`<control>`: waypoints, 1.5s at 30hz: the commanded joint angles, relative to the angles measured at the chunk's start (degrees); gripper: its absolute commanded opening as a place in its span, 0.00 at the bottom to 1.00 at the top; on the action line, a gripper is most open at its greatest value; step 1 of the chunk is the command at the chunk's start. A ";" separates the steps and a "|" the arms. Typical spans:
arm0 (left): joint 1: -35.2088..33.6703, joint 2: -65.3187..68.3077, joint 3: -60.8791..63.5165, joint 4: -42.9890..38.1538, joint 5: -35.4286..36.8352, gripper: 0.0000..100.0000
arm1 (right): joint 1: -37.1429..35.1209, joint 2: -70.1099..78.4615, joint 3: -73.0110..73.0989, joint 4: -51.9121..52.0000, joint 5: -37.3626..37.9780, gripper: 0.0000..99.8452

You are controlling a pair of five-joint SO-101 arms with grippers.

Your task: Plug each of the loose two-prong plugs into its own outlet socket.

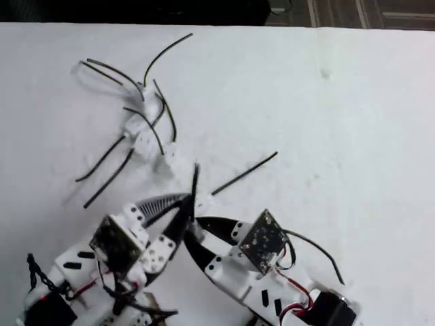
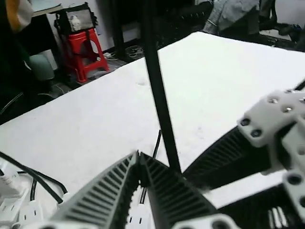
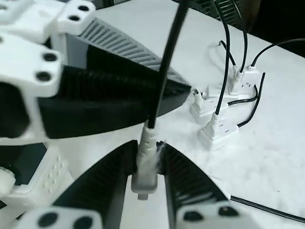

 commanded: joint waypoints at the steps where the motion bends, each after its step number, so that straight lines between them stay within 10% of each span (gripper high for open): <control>1: 5.58 -0.31 -3.08 3.43 -2.11 0.02 | -0.48 -0.13 -0.26 -1.36 -0.26 0.02; 11: 6.37 -0.31 -3.34 4.22 -4.22 0.02 | -0.04 -0.04 0.09 -1.27 -0.26 0.02; 27: -48.75 -0.22 2.55 3.69 -4.22 0.02 | 15.69 26.95 1.23 -20.00 -1.05 0.02; 45: -59.56 -0.22 23.65 -7.91 -7.12 0.02 | 13.32 60.53 1.58 -40.92 -10.73 0.02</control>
